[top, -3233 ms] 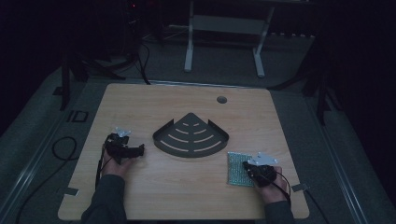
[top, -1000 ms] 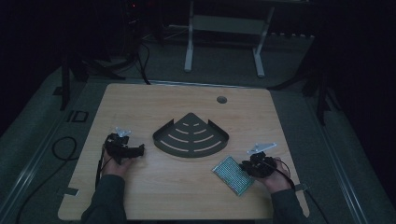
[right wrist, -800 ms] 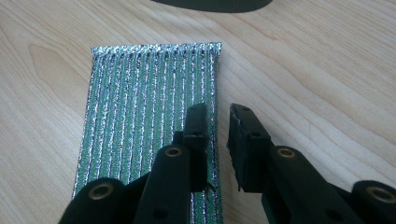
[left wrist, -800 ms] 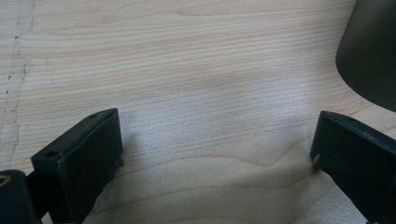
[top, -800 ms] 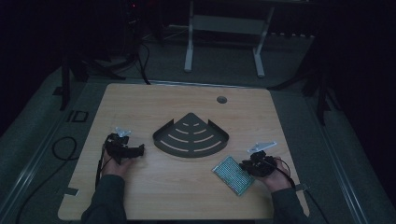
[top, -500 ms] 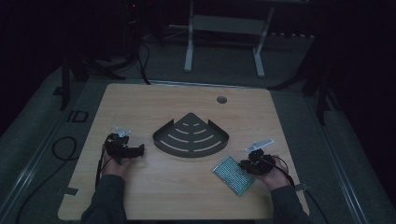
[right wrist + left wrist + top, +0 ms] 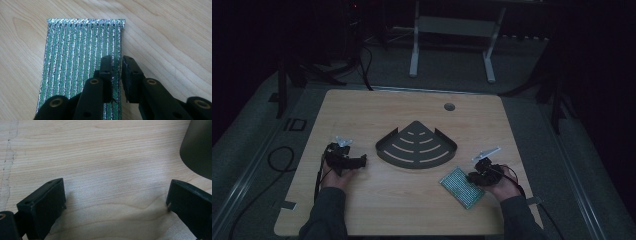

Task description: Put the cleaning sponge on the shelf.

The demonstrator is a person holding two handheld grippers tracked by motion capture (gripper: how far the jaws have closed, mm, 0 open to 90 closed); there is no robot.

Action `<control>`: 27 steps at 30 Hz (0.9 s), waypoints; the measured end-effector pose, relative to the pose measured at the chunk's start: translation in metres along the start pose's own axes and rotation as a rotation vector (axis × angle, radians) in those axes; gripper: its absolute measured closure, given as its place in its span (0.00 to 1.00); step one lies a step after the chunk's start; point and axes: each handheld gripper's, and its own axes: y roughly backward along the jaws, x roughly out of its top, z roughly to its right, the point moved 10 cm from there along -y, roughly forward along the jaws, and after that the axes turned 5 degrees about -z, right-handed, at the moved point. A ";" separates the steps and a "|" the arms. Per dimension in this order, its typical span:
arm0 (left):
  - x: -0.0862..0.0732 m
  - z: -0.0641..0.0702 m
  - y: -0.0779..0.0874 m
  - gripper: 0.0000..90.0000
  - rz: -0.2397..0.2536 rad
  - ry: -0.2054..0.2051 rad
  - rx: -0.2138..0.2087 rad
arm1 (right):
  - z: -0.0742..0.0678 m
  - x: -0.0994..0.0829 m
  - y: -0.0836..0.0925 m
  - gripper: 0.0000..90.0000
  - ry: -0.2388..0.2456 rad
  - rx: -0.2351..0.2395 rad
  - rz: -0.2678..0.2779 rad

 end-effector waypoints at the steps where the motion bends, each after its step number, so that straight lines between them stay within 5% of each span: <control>1: 0.000 0.000 0.000 0.03 0.000 0.000 0.001 | 0.001 0.000 -0.001 0.87 -0.012 0.015 -0.009; 15: 0.000 0.000 0.000 0.03 -0.001 -0.001 0.001 | 0.006 0.001 -0.006 0.91 -0.069 0.158 -0.110; 27: 0.000 0.000 0.000 0.03 -0.001 0.000 0.001 | 0.003 0.006 0.000 1.00 0.017 0.079 -0.138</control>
